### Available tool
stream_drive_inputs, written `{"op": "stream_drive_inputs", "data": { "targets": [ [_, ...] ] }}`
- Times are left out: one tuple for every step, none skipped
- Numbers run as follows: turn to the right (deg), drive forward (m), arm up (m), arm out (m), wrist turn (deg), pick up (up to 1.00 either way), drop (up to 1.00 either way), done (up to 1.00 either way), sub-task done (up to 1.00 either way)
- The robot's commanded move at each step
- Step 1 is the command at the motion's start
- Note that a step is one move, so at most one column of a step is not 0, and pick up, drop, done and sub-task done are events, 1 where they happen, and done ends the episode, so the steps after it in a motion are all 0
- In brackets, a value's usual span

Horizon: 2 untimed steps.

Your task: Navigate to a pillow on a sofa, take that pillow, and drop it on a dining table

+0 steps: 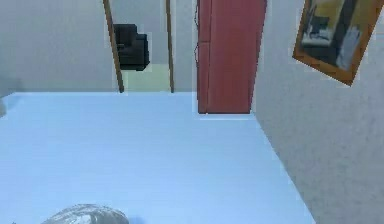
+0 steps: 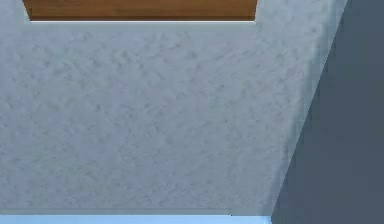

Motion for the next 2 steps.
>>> {"op": "stream_drive_inputs", "data": {
  "targets": [
    [-3.0, 0.0, 0.0, 0.0, 0.0, 0.0, 0.0, 0.0, 0.0],
    [45.0, 0.0, 0.0, 0.0, 0.0, 0.0, 0.0, 0.0, 0.0]
  ]
}}
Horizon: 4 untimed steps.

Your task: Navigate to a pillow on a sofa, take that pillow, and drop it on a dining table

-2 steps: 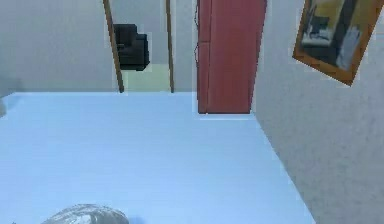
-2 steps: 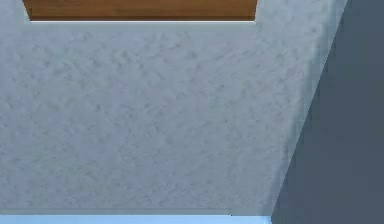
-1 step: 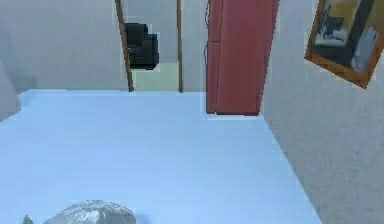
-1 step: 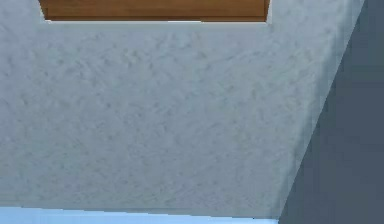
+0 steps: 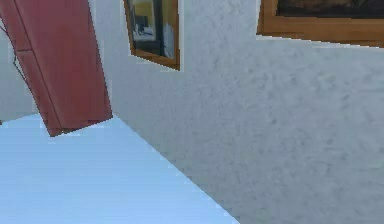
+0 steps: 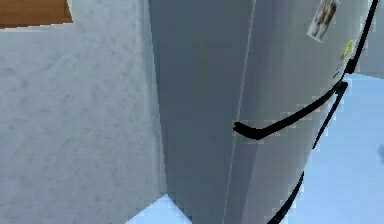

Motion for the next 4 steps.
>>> {"op": "stream_drive_inputs", "data": {
  "targets": [
    [3.0, 0.0, 0.0, 0.0, 0.0, 0.0, 0.0, 0.0, 0.0],
    [0.0, 0.4, 0.0, 0.0, 0.0, 0.0, 0.0, 0.0, 0.0],
    [-42.0, 0.0, 0.0, 0.0, 0.0, 0.0, 0.0, 0.0, 0.0],
    [0.0, 0.9, 0.0, 0.0, 0.0, 0.0, 0.0, 0.0, 0.0]
  ]
}}
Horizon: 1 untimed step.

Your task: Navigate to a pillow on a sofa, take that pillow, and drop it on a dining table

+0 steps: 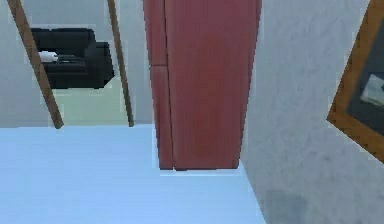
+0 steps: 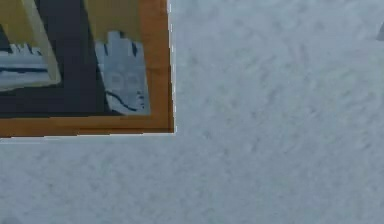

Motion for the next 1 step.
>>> {"op": "stream_drive_inputs", "data": {
  "targets": [
    [-45.0, 0.0, 0.0, 0.0, 0.0, 0.0, 0.0, 0.0, 0.0]
  ]
}}
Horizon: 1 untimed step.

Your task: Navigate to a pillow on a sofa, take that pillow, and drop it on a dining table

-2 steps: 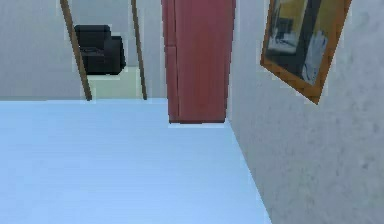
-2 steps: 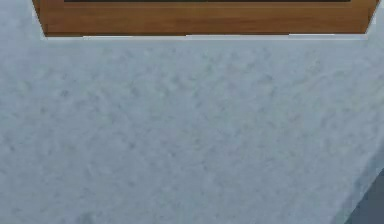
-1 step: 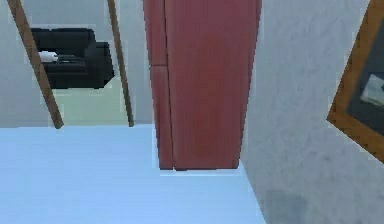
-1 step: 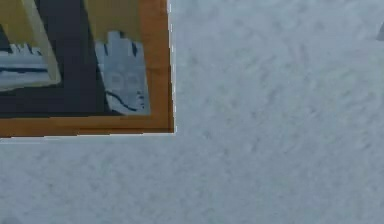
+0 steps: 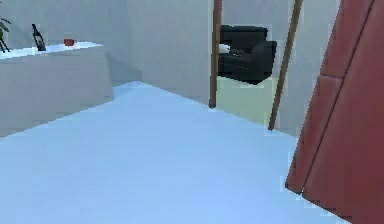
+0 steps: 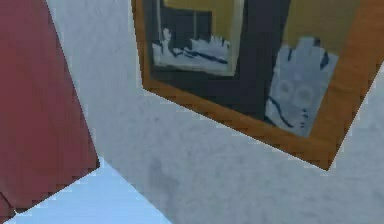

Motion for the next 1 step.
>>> {"op": "stream_drive_inputs", "data": {
  "targets": [
    [-27.0, 0.0, 0.0, 0.0, 0.0, 0.0, 0.0, 0.0, 0.0]
  ]
}}
